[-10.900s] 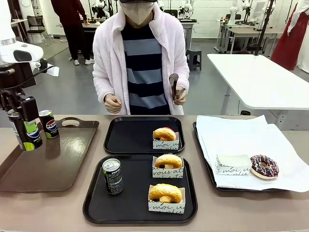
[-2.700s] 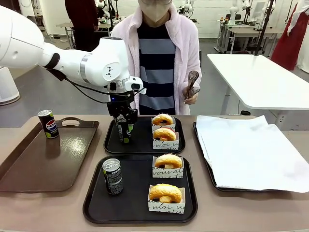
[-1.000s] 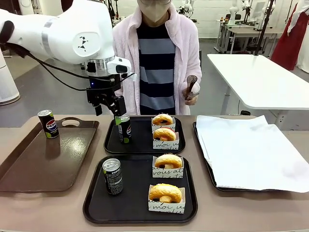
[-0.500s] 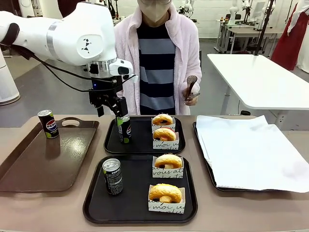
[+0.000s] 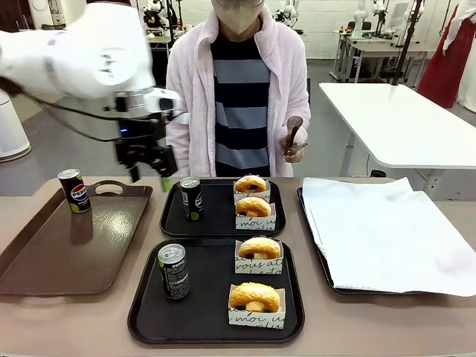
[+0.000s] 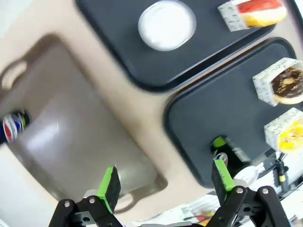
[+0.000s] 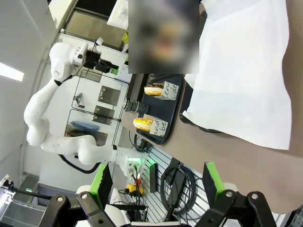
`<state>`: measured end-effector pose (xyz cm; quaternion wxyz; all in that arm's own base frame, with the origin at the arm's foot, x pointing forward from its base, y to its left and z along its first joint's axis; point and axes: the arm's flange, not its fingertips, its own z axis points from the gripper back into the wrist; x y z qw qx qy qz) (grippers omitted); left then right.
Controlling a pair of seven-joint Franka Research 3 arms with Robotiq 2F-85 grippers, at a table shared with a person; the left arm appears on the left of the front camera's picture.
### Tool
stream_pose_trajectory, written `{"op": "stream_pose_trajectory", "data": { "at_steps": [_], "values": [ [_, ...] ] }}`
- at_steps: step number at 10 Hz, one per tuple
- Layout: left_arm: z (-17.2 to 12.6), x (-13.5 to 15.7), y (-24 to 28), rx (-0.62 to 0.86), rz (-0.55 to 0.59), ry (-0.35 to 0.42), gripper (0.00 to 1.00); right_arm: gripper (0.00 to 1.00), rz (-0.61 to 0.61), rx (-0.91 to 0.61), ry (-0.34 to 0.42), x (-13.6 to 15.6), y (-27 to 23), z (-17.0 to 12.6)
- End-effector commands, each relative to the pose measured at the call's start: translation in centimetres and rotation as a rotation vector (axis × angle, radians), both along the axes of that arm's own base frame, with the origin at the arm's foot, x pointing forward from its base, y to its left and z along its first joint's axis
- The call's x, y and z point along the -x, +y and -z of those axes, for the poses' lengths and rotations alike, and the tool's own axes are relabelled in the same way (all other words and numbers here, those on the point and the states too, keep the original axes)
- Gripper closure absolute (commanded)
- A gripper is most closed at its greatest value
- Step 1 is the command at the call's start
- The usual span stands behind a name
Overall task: Set up donuts and drinks on trays.
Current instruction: Pick up one Pepsi coke from the Handle tray and place it on the Flat Tray without a Pepsi coke.
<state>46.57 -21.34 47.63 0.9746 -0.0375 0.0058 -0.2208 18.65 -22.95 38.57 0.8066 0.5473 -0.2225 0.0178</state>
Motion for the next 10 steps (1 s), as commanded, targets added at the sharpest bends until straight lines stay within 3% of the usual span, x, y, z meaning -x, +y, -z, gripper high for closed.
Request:
{"op": "stream_pose_trajectory", "data": {
  "at_steps": [1,4,5,6,10],
  "values": [
    [0.3,4.7,7.6,0.047,-0.183,-0.015,0.0,0.0,-0.004,-0.009,-0.019,0.1,0.2,0.1],
    [0.6,7.6,13.7,0.056,-0.364,-0.012,0.0,0.0,-0.004,-0.009,-0.019,0.1,0.2,0.1],
    [0.2,7.0,13.4,0.03,-0.374,-0.039,0.0,0.0,-0.004,-0.009,-0.019,0.1,0.2,0.1],
    [0.9,7.0,14.2,0.056,-0.307,0.022,0.0,0.0,-0.004,-0.009,-0.019,0.1,0.2,0.1],
    [0.9,7.0,14.2,0.056,-0.307,0.022,0.0,0.0,-0.004,-0.009,-0.019,0.1,0.2,0.1]
  ]
}}
